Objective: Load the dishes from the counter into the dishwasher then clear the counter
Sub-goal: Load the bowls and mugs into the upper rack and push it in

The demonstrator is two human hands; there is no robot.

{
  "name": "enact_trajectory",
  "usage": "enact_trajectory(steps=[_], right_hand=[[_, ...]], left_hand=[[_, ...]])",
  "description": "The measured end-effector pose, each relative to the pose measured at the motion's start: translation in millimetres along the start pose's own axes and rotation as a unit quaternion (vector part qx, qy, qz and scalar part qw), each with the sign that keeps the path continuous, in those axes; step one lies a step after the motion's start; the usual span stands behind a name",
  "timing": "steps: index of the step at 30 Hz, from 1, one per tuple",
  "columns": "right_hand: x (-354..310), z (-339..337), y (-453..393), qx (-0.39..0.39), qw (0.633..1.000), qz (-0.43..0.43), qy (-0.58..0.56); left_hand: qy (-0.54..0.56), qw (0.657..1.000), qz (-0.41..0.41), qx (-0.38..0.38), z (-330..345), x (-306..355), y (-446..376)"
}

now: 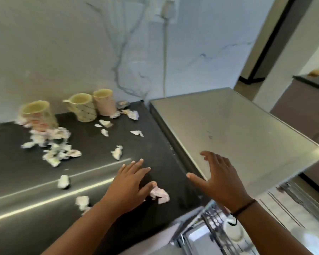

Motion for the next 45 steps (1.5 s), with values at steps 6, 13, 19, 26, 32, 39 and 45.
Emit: enact_trajectory(steps=[6, 13, 19, 26, 32, 39, 45], right_hand=[[-105.1, 57.0, -34.8, -0.031, 0.997, -0.072, -0.009], [-179.4, 120.0, -66.8, -0.103, 0.982, -0.155, 0.03], [-218.9, 167.3, -117.8, -0.148, 0.973, -0.172, 0.036], [-247.1, 223.2, -195.1, -0.145, 0.982, -0.104, -0.056], [-263.1, 258.3, -252.7, -0.047, 0.973, 0.036, -0.223], [-270.1, 286.6, -280.1, -0.049, 0.957, 0.096, -0.268], [-258.1, 276.9, -276.7, -0.025, 0.925, 0.149, -0.35]], left_hand=[[-0.048, 0.991, -0.12, 0.032, -44.8, -118.5, 44.4], [-0.07, 0.972, -0.216, 0.065, -65.2, -196.5, 65.4], [-0.107, 0.963, -0.237, 0.067, -64.0, -223.7, 61.3], [-0.134, 0.964, -0.22, 0.072, -60.1, -243.8, 34.7], [-0.157, 0.964, -0.207, 0.061, -57.7, -246.4, 30.2], [-0.149, 0.963, -0.224, 0.032, -61.8, -244.6, 30.2], [-0.154, 0.962, -0.224, 0.03, -61.7, -244.5, 31.0]])
Point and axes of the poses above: each hand's wrist, its own y-axis away from the middle knuckle, its own z-axis out of the palm, x = y × z, the point moved 5 cm from there along -y, towards the middle knuckle, and after that the axes turned 13 degrees about x, right-handed, at the moved point
